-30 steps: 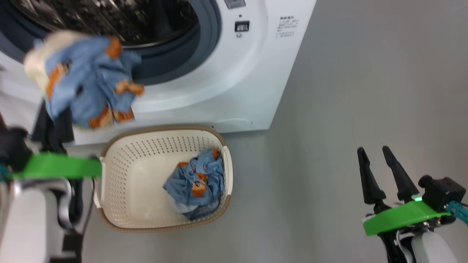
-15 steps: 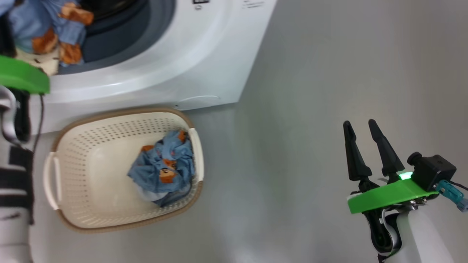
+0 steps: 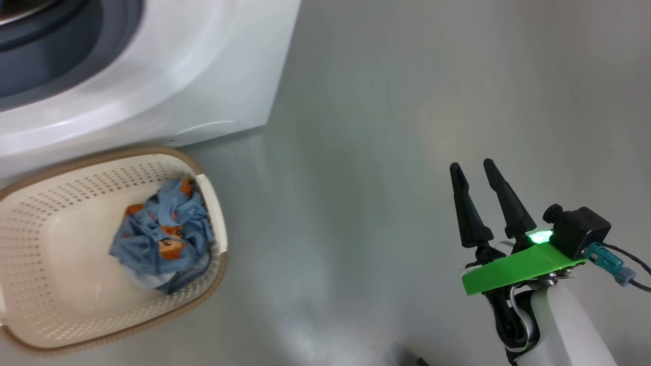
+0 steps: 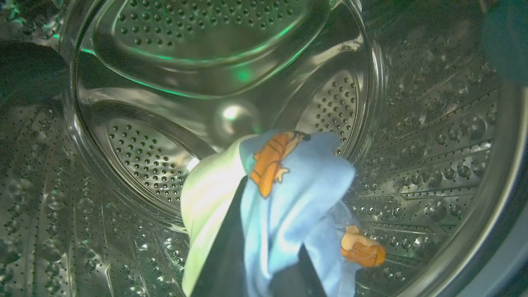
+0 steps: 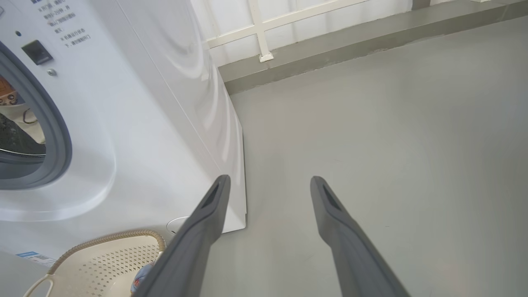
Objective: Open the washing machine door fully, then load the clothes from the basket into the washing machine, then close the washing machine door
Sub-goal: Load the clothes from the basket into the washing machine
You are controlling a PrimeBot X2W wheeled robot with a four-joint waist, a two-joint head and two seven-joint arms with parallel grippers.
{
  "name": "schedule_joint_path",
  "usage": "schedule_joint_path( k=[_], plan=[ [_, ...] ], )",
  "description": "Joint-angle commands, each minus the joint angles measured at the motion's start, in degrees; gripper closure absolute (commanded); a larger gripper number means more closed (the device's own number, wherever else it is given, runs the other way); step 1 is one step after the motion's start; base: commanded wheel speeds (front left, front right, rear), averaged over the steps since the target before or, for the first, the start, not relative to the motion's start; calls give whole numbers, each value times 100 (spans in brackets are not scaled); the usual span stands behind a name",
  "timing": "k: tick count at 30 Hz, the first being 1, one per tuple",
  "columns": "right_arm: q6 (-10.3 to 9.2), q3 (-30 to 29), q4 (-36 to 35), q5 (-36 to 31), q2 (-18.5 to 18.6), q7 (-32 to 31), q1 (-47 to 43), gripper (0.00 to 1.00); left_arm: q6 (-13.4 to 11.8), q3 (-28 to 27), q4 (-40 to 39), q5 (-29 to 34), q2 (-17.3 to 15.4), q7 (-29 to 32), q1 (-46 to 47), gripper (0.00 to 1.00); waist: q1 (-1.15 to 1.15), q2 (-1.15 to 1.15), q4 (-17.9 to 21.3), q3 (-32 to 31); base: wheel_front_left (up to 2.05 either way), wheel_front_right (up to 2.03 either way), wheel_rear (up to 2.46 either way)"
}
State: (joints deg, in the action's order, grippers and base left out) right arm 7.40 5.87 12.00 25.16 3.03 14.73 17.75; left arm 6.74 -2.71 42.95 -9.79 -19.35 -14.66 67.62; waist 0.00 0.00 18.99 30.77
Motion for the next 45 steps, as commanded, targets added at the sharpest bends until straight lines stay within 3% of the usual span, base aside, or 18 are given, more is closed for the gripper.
schedule_joint_path(
  k=[1, 2, 3, 4, 5, 23, 33, 45],
  plan=[
    [9, 153, -120, 54, -13, 27, 31, 0, -33, -118, -52, 109, -312, -34, 38, 88, 0, 0, 199, 157, 0, 0, 0],
    [9, 157, -122, 69, -13, 27, 28, 0, -34, -125, 15, 147, -334, -34, 40, 54, 0, 0, 218, 163, 0, 0, 0],
    [9, 161, -127, 80, -13, 27, 27, 0, -38, -137, 86, 177, -353, -34, 40, 12, 0, 0, 236, 170, 0, 0, 0],
    [9, 164, -134, 88, -14, 27, 25, 0, -47, -161, 156, 191, -369, -34, 38, 12, 0, 0, 250, 177, 0, 0, 0],
    [9, 164, -141, 95, -14, 27, 23, 0, -53, -194, 210, 195, -381, -34, 30, 0, 0, 0, 259, 183, 0, 0, 0],
    [9, 95, -111, -22, -14, 27, 62, 0, -10, -617, 235, 110, 91, -34, -692, 0, 0, 0, -12, -74, 0, 0, 0],
    [9, -64, -25, -242, 2, 27, -97, 0, 51, -864, -253, 67, 568, -34, -1799, 0, 0, 0, -305, -620, 0, 0, 0],
    [9, -201, 99, -279, 320, 27, -616, 0, 73, -1157, -850, 35, 1203, -34, -3443, 0, 0, 0, -852, -1508, 0, 0, 0]
  ],
)
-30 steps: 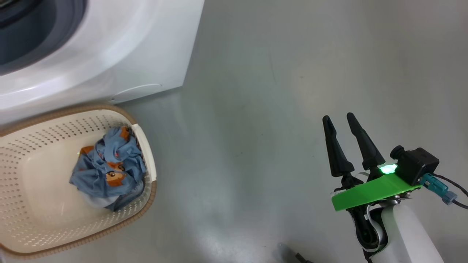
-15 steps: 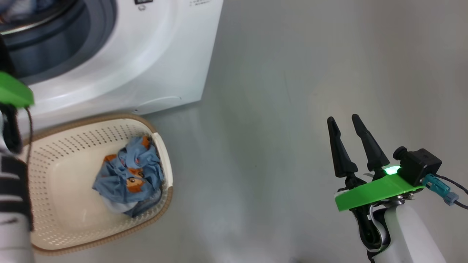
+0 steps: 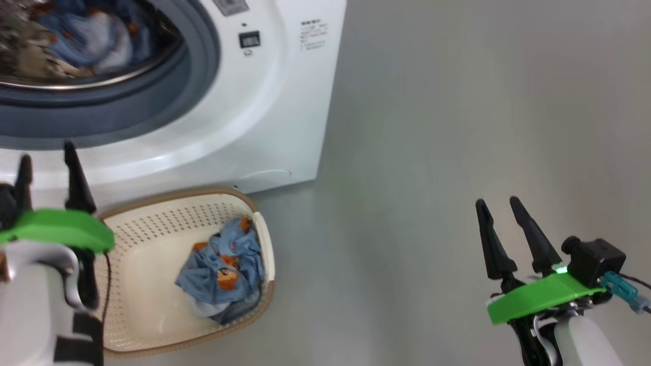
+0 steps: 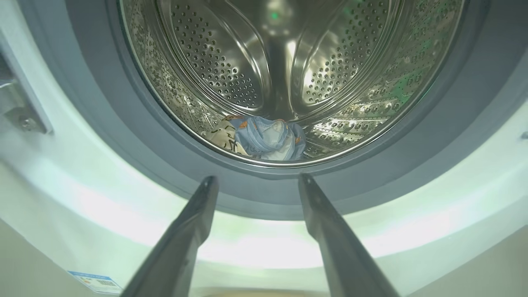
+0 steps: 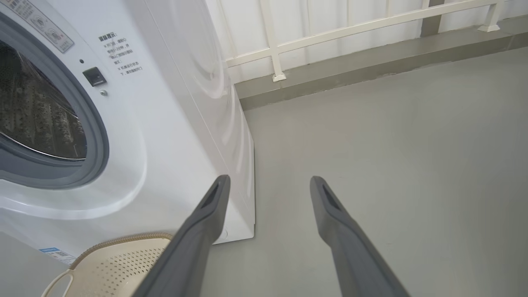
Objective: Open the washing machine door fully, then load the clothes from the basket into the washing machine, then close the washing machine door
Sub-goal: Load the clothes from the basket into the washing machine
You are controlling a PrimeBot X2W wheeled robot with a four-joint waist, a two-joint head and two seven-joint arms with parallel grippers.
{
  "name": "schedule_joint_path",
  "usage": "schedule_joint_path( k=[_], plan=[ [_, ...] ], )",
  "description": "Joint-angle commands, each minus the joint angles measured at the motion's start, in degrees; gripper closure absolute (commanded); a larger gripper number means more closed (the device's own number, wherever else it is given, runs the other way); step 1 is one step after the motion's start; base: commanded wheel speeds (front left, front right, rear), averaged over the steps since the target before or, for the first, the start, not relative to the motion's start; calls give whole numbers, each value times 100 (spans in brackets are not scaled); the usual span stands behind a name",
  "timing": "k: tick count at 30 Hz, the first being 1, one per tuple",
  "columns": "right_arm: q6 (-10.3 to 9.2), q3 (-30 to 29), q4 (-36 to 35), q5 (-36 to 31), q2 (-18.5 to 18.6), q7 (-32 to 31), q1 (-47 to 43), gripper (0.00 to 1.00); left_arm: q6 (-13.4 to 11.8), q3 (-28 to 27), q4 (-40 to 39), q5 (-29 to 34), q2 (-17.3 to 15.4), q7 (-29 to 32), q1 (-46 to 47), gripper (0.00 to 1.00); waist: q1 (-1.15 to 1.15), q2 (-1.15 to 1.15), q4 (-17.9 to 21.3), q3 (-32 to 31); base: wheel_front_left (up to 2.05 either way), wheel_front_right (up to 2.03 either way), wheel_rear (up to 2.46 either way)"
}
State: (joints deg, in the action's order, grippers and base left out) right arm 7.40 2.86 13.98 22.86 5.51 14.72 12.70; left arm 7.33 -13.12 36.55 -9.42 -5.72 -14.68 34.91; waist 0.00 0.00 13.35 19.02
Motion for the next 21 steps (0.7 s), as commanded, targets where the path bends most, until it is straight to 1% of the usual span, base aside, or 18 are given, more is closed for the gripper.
schedule_joint_path(
  k=[1, 9, 21],
  plan=[
    [9, 97, -87, -45, 99, 28, -154, 0, 14, -117, -269, -7, -134, -32, -286, 0, 0, 0, -329, -395, 0, 0, 0],
    [9, 64, -44, -18, 264, 28, -463, 0, 14, -35, -810, 23, 18, -32, -1172, 0, 0, 0, -593, -843, 0, 0, 0],
    [9, -42, -22, 11, 355, 28, -820, 0, 15, 179, -1567, 139, 154, -32, -2370, 0, 0, 0, -781, -1345, 0, 0, 0]
  ],
)
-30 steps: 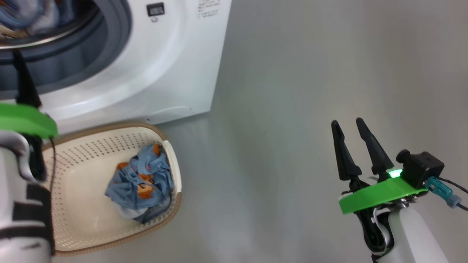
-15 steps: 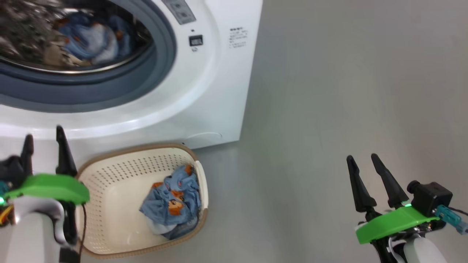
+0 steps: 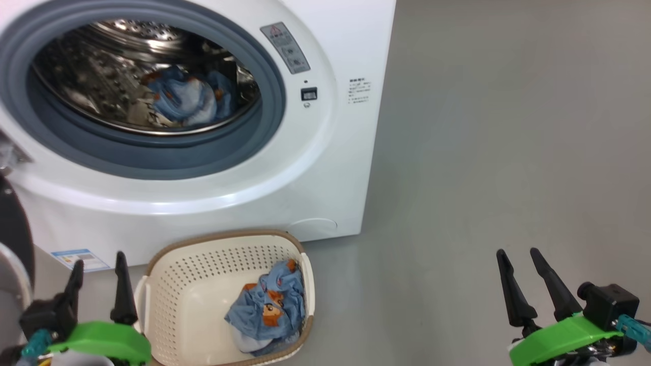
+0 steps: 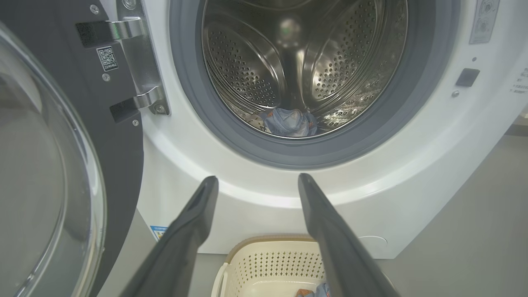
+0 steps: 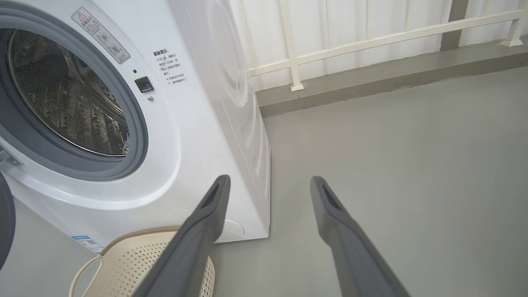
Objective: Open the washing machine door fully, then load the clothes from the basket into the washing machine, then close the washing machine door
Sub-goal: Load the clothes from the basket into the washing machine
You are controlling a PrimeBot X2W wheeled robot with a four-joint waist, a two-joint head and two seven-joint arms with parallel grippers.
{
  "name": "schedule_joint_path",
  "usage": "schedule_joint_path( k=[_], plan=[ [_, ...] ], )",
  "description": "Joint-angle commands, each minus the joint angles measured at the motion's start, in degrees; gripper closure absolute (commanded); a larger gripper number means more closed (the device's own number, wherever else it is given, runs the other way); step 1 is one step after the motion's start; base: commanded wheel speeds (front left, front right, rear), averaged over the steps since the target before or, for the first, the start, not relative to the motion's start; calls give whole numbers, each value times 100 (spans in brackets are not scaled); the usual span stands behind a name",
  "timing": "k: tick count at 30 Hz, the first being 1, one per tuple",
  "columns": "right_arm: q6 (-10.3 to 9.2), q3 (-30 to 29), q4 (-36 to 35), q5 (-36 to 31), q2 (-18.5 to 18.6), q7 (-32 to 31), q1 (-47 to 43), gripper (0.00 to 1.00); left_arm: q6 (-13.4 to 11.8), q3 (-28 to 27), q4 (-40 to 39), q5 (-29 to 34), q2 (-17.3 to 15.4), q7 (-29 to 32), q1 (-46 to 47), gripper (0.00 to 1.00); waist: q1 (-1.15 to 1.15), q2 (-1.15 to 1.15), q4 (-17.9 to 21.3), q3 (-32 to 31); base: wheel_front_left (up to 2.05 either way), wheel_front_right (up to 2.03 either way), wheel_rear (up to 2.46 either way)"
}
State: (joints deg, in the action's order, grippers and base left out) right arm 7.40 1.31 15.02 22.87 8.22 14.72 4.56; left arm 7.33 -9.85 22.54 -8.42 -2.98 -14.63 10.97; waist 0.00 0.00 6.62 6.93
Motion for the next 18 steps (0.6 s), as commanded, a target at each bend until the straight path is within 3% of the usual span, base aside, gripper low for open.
schedule_joint_path(
  k=[1, 18],
  plan=[
    [9, 98, -129, 11, 94, 28, -47, 0, 15, -136, -231, 48, -105, -37, -64, 0, 0, 0, -128, -174, 0, 0, 0],
    [9, -70, -162, 53, 200, 28, -556, 0, 15, -161, -1150, 88, 1, -37, -1169, 0, 0, 0, -326, -528, 0, 0, 0]
  ],
)
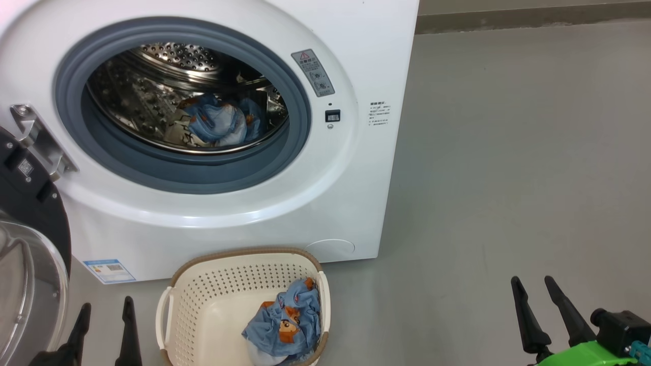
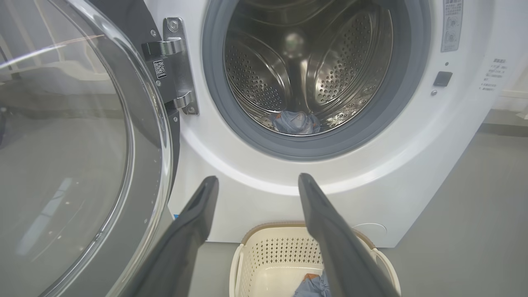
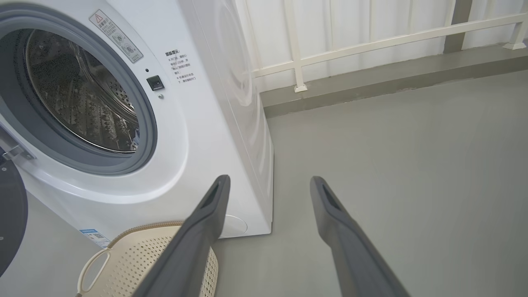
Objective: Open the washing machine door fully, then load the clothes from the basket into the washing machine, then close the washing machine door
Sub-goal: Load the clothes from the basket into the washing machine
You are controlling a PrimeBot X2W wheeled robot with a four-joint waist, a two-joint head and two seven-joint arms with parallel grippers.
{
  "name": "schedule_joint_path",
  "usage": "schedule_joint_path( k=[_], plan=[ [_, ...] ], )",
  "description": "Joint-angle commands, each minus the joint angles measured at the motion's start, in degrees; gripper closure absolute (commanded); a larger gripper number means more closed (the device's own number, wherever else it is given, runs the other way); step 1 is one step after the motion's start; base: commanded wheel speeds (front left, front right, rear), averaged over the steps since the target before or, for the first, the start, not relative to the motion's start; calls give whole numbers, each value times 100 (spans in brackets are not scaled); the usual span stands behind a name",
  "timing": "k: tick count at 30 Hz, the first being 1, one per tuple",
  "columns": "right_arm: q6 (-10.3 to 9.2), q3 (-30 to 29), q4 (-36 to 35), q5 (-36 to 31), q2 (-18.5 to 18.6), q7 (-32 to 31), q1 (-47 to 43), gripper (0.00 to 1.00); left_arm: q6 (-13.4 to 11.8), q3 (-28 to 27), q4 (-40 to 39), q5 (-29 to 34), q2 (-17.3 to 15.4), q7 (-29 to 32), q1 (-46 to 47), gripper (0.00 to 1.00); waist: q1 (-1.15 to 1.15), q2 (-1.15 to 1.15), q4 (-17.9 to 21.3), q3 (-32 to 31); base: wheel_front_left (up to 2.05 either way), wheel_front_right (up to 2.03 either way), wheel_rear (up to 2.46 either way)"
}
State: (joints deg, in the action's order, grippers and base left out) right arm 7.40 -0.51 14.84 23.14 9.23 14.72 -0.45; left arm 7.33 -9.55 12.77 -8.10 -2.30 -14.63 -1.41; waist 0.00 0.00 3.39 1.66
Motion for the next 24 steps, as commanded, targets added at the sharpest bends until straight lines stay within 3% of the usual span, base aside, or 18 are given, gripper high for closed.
schedule_joint_path(
  k=[1, 24],
  plan=[
    [9, 107, -144, 27, 96, 28, -61, 0, 15, -191, -195, 56, -65, -37, 40, 0, 0, 0, -5, -3, 0, 0, 0],
    [9, 136, -173, 24, 80, 28, -46, 0, -97, -104, -193, -118, -58, -37, -63, 0, 0, 0, 21, 2, 0, 0, 0]
  ],
)
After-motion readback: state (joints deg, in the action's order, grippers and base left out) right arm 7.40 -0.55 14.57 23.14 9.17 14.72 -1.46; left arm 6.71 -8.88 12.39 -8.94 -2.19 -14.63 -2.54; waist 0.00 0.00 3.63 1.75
